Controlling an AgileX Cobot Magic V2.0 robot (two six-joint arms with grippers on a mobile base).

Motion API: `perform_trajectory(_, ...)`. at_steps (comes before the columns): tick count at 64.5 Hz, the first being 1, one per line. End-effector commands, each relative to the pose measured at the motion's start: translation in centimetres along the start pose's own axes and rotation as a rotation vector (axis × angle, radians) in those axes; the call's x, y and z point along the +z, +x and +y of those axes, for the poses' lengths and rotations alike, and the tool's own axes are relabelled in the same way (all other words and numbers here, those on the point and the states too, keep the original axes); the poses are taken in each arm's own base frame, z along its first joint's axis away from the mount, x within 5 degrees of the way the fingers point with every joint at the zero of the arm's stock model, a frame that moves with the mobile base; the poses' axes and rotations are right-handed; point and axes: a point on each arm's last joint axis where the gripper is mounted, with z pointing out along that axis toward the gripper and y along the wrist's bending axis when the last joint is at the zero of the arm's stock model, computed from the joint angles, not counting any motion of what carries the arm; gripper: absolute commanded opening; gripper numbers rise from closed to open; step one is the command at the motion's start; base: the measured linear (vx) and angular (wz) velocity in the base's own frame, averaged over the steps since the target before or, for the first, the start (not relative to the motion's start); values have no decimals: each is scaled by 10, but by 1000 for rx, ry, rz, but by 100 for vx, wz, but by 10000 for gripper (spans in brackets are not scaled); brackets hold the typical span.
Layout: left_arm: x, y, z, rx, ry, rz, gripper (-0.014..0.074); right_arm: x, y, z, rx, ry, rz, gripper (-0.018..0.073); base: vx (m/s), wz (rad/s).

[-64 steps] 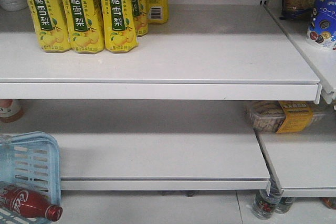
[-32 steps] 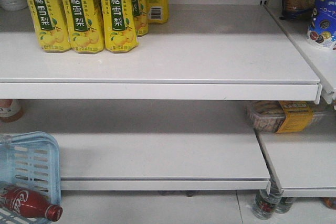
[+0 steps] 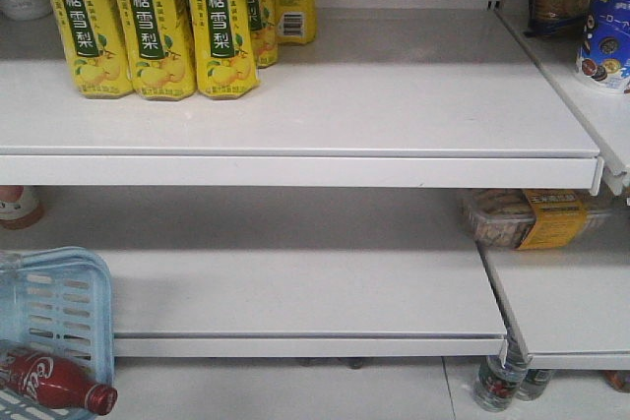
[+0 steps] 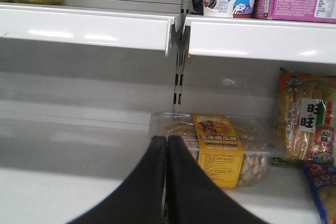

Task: Place coke in basket with both arms

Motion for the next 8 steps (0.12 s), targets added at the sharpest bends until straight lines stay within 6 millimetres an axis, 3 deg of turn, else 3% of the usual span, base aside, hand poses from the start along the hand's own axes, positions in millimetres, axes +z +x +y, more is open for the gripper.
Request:
perform_trajectory(1,-4,-18,-1,4,15,-196,-6,-1,-4,0,-9,1,-83,-10,0,0)
perform_trajectory(8,-4,-18,-1,4,15,-196,-6,-1,-4,0,-9,1,-83,-10,0,0)
